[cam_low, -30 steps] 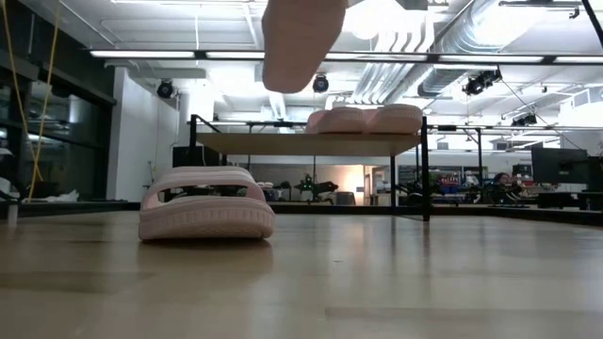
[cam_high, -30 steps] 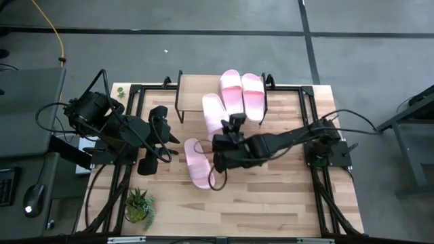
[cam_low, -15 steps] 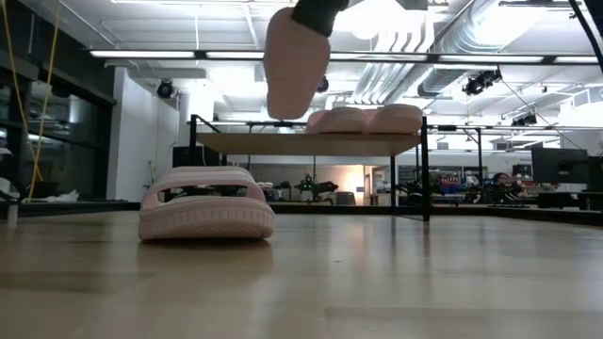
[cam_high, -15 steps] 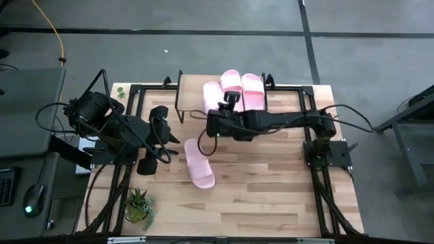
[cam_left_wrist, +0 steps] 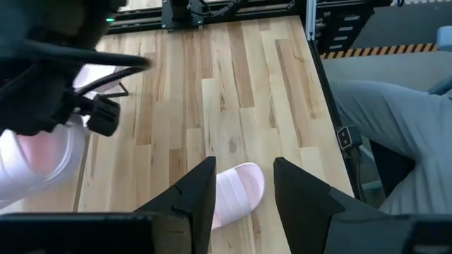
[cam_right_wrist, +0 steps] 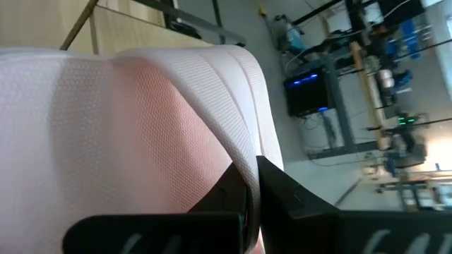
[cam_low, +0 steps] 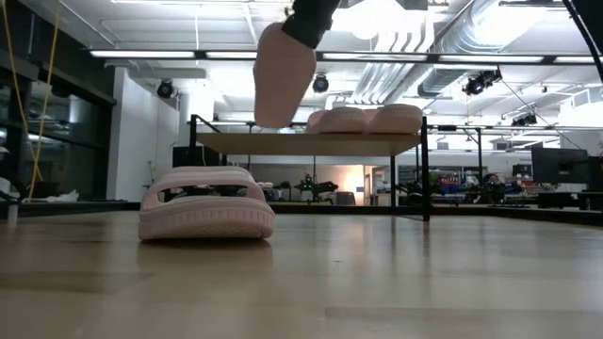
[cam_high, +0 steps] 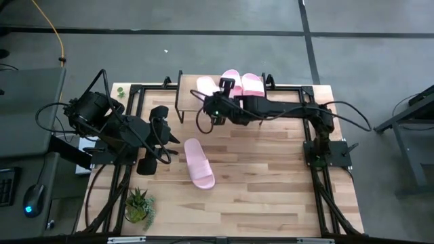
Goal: Pick and place slides into the shelf
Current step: Put the white slide on the shelf
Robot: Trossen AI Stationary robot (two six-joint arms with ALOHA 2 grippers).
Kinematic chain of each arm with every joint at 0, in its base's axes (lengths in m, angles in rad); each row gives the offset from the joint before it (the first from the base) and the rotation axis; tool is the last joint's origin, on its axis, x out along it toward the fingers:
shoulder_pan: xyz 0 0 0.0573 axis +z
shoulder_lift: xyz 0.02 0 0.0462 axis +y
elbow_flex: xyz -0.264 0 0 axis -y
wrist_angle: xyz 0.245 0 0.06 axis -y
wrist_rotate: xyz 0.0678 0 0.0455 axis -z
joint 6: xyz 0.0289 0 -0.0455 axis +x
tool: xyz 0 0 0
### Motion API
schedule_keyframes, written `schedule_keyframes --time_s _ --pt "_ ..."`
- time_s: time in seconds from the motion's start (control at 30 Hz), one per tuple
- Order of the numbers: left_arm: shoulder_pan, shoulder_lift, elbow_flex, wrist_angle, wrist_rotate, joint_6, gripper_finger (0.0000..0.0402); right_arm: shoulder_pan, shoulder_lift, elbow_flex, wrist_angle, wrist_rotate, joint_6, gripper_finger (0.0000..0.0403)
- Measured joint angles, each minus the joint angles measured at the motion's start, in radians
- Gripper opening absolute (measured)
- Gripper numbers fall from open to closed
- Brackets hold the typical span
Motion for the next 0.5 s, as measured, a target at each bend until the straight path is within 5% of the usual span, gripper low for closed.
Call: schedule_keyframes --time_s 0.5 --pt "0.0 0.0 0.0 0.0 0.0 0.0 0.0127 -0.089 -0.002 -0.211 0.111 -0.036 -0.021 0.0"
